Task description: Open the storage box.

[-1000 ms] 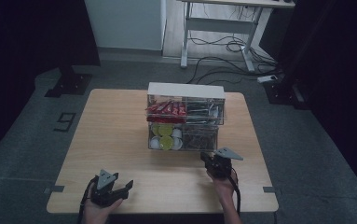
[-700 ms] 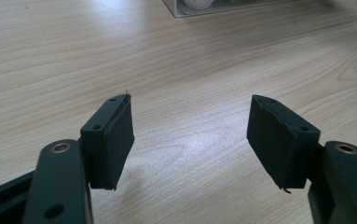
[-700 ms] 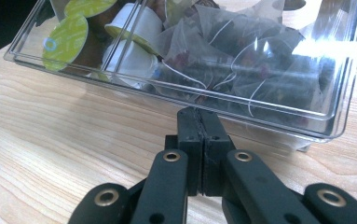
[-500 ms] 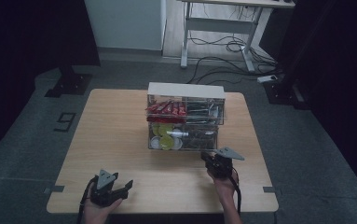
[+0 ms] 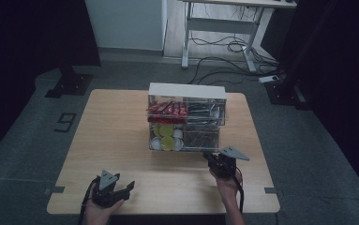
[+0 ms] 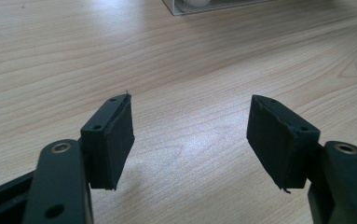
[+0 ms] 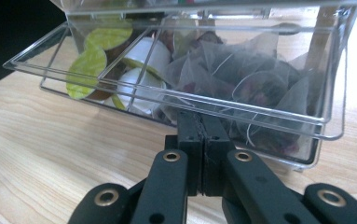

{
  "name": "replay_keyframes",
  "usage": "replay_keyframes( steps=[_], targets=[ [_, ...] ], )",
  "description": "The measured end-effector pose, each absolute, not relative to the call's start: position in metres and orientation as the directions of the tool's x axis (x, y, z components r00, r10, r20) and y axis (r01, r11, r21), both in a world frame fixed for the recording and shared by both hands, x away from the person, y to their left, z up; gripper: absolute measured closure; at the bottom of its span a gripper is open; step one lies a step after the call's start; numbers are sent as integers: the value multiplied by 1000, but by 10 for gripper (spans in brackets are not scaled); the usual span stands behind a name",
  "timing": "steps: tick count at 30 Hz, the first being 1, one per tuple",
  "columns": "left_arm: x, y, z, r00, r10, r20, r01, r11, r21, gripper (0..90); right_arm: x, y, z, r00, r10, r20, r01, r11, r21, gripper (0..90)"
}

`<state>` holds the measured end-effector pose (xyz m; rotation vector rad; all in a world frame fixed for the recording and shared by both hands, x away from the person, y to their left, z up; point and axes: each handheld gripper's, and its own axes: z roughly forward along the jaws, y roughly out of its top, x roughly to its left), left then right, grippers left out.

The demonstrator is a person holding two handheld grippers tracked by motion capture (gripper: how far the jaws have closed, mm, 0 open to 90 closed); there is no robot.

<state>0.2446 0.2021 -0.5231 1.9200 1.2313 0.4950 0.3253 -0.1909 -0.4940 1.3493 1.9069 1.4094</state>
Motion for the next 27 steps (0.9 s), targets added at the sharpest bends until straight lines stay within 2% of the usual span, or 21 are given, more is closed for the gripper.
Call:
replay_keyframes(
  steps=[27],
  targets=[
    [246,207,-520,443,892,-87,578,-210,789,318,341,-194,-456,-443,876,194,410,5,912,879]
  ],
)
